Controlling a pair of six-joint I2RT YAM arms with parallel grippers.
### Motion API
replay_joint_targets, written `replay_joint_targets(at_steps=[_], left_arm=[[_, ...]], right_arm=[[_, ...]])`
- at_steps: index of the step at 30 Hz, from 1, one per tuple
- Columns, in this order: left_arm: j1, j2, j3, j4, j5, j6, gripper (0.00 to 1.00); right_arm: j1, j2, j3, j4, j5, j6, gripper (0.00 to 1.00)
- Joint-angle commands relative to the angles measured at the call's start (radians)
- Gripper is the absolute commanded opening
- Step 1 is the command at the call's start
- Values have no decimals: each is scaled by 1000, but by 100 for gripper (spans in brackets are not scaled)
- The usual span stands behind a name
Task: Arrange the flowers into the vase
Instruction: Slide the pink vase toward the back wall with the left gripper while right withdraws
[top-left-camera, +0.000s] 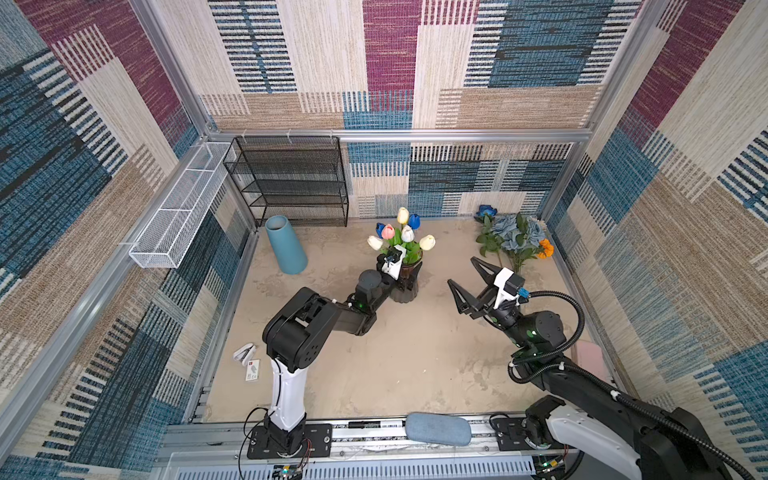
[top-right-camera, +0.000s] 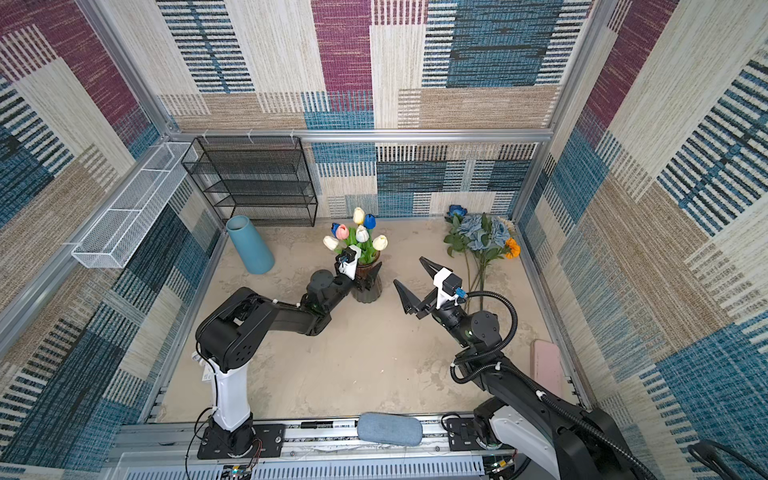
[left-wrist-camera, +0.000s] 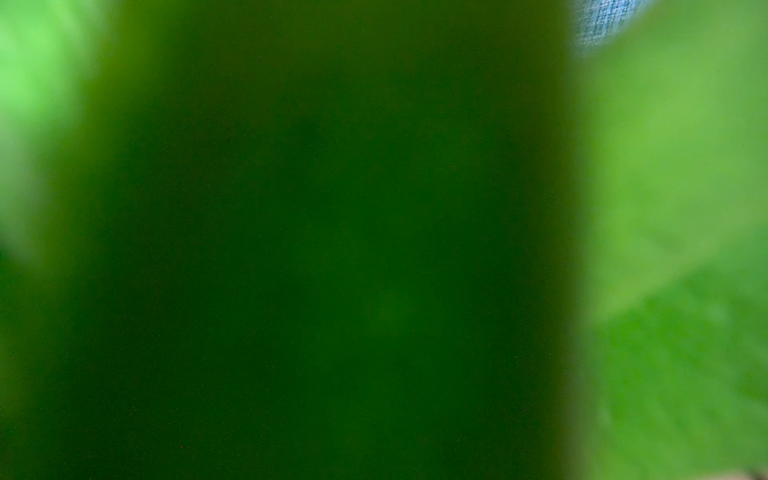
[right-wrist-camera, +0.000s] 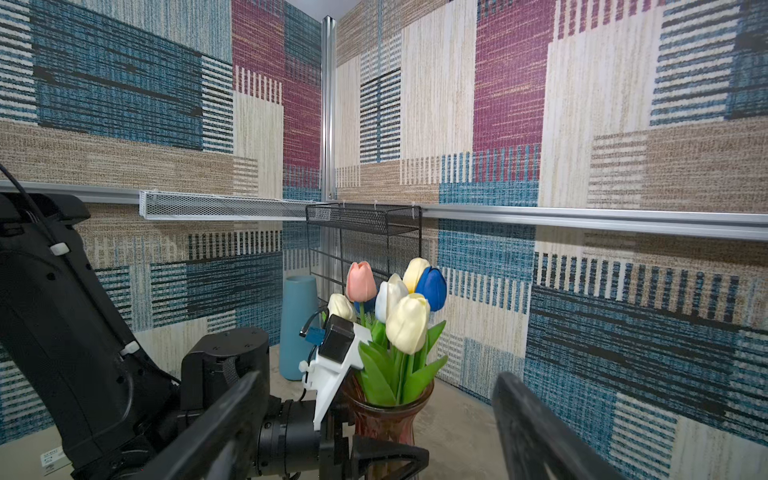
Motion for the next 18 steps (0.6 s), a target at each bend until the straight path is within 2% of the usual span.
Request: replay_joint_targets(at_steps=[1, 3, 5, 10, 13, 15, 18], left_arm=[[1, 3, 15, 35, 33, -3, 77], [1, 6, 21, 34, 40, 1, 68], [5, 7, 26, 39, 48, 1, 64], [15, 17, 52, 33, 81, -1, 49], [31, 32, 78, 32, 124, -19, 47], [40, 41, 92, 41, 138, -25, 39], [58, 58, 135, 32, 166, -23, 37]], right_arm=[[1, 6, -3, 36, 22, -16, 88], [1, 8, -5, 41, 21, -15, 89], [1, 12, -8, 48, 21, -15, 89], [1, 17, -7, 48, 23, -22, 89], [1, 25, -7, 46, 26, -23, 89], [1, 25, -9, 50, 27, -24, 89], [1, 26, -11, 48, 31, -30, 89]])
